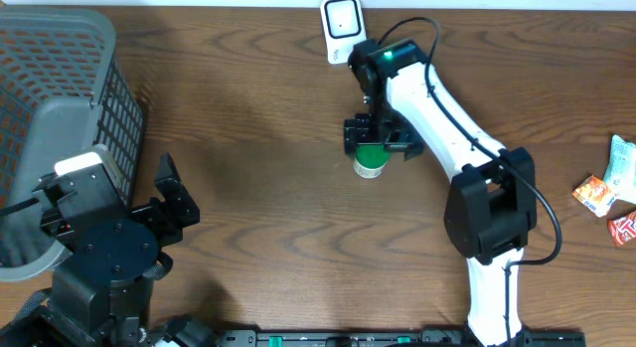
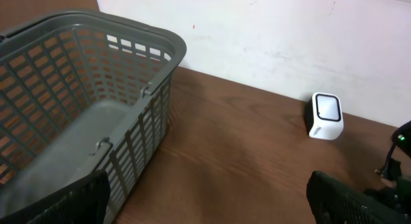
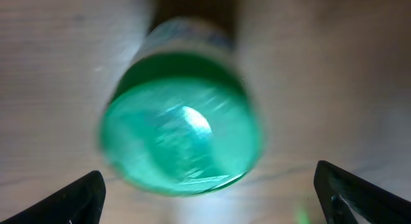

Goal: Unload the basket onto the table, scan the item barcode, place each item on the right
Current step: 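Lift the jar with the right gripper toward the scanner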

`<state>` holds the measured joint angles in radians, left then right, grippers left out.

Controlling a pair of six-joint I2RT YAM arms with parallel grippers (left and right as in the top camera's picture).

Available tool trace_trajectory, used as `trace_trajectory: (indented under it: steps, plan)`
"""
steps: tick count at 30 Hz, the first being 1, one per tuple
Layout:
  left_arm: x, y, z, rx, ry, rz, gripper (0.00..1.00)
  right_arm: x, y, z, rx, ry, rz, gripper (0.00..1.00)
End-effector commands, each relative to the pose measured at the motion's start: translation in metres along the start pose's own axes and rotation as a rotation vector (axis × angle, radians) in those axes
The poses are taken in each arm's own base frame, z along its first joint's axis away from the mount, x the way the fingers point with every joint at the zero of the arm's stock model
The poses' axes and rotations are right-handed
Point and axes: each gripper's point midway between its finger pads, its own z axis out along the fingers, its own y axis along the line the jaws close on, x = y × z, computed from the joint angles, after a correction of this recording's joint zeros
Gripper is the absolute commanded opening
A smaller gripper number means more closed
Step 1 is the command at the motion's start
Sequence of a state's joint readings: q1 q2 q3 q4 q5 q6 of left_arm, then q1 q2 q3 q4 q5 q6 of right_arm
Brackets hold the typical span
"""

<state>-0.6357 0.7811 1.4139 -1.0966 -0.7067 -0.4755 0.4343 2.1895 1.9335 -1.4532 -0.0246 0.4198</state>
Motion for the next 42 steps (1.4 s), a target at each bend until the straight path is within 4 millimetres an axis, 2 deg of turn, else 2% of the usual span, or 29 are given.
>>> trace_trajectory:
  steps: [1,7,13,27,30,33,37,40,42]
  plan:
    - [0.001,0.003,0.002,-0.025,-0.002,-0.009,0.98,-0.010,-0.025,-0.012,0.111,-0.069,-0.152,0.99]
    - [0.002,0.002,0.004,-0.028,0.002,-0.004,0.98,-0.024,-0.019,-0.009,0.097,-0.117,-0.248,0.99]
    - [0.002,0.002,0.004,-0.028,0.002,-0.003,0.98,-0.027,-0.013,0.003,0.093,-0.102,-0.276,0.99]
    - [0.008,0.006,0.004,-0.042,0.025,0.023,0.98,-0.010,0.004,0.057,0.015,0.008,-0.335,0.99]
    - [0.009,0.006,0.004,-0.044,0.028,0.026,0.98,-0.009,0.003,0.067,0.016,0.010,-0.307,0.99]
    - [0.009,0.006,0.004,-0.045,0.030,0.028,0.98,-0.013,-0.001,0.068,0.017,0.001,-0.296,0.99]
    - [0.010,0.007,0.004,-0.046,0.032,0.030,0.98,-0.022,-0.001,0.072,0.005,-0.035,-0.288,0.91]
    - [0.012,0.008,0.003,-0.050,0.040,0.039,0.98,-0.023,0.000,0.078,0.002,-0.043,-0.277,0.80]
    - [0.013,0.009,0.003,-0.053,0.043,0.044,0.98,-0.024,0.000,0.078,0.003,-0.044,-0.274,0.68]
